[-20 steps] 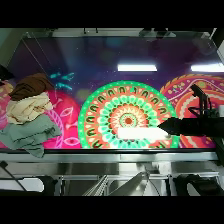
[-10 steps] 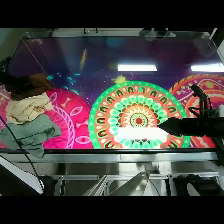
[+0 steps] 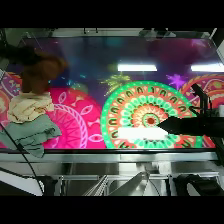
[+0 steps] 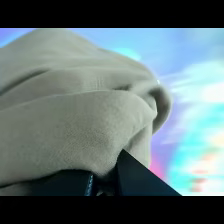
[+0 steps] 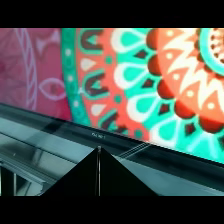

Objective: Fold the shirts.

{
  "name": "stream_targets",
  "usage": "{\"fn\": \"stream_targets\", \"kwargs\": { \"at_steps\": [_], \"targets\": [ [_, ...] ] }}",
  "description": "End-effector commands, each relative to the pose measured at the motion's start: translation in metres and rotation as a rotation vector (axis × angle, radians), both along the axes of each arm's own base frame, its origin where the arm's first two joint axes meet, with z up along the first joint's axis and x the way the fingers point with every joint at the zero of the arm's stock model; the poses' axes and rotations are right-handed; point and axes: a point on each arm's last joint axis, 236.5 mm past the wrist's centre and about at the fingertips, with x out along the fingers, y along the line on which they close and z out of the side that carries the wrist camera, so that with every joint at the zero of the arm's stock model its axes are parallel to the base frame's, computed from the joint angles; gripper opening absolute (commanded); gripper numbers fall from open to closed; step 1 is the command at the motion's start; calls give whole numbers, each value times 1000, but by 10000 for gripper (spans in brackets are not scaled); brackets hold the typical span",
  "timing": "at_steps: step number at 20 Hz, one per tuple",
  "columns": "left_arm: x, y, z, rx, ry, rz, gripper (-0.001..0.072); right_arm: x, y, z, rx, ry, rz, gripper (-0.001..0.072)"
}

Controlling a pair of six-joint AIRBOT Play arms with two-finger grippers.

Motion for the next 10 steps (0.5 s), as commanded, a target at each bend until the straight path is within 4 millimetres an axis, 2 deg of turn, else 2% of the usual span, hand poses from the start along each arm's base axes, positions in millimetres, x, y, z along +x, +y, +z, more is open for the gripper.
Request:
{"fn": "stream_targets", "kwargs": {
  "at_steps": [1,2,4,6,8,10],
  "targets": [
    [-62,-114,136,-245,-213,-243,19,-2,3,1,11,5,8,22],
    [-81,-132,148,-234,-220,-289,19,-4,3,1,4,-1,30,22],
    [-108,-158,150,-236,-184,-332,19,-6,3,0,-4,-9,53,22],
    [-131,-181,135,-246,-119,-381,19,-7,3,0,-4,-7,55,22],
    [-150,-203,109,-257,-33,-432,22,-7,3,0,-4,-8,55,23],
    [-175,-227,80,-259,74,-508,541,-6,3,1,-3,-10,55,32]
  ]
}}
